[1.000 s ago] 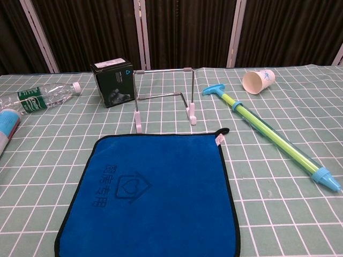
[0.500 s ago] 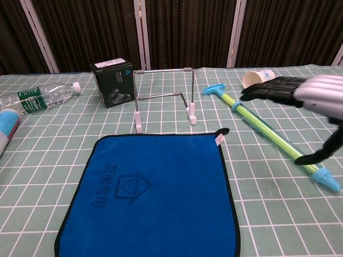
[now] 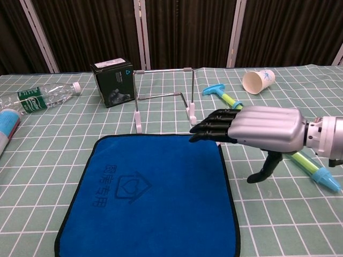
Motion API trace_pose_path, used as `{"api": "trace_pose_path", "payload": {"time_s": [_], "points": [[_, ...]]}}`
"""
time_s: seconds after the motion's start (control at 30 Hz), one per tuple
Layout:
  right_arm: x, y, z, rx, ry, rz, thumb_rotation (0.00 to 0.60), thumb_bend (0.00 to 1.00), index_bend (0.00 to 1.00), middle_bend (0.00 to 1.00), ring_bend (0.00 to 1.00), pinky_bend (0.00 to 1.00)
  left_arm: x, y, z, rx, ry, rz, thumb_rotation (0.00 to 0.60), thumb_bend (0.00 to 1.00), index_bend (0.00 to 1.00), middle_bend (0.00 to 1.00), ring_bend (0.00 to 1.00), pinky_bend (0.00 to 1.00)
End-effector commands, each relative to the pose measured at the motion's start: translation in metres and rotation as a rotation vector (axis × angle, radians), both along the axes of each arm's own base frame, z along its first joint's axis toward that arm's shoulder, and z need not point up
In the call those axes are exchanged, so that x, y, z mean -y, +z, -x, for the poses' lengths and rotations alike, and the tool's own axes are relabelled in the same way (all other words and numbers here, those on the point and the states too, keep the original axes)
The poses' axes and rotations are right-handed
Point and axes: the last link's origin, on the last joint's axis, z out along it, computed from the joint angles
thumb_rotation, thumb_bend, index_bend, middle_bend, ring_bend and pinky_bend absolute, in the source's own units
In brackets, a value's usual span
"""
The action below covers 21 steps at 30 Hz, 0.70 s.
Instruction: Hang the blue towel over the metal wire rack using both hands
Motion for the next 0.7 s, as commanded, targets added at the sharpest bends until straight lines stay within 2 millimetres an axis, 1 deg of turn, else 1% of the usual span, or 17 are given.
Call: {"api": "trace_pose_path", "payload": {"time_s": [0.03,0.17,0.37,0.7], "points": [[0.001,-0.006,0.0,-0.015,0.022,0.002,0.6,0.05,0.07,0.0,0.0,0.0,-0.001,0.0,0.0,-0.001,0.0,0.0,0.6,0.05,0.0,0.0,0.0,0.0],[0.004,-0.012,0.003,-0.05,0.05,0.014,0.6,0.05,0.07,0.0,0.0,0.0,-0.001,0.0,0.001,-0.002,0.002,0.003,0.6,0.06,0.0,0.0,0.0,0.0],[0.004,-0.021,0.004,-0.056,0.054,0.009,0.6,0.05,0.08,0.0,0.0,0.0,-0.003,-0.001,0.002,-0.002,0.007,0.01,0.6,0.06,0.0,0.0,0.0,0.0],[0.008,-0.03,-0.003,-0.022,0.045,0.009,0.6,0.05,0.09,0.0,0.0,0.0,-0.005,0.0,0.005,0.005,0.019,0.008,0.6,0.05,0.0,0.0,0.0,0.0]]}}
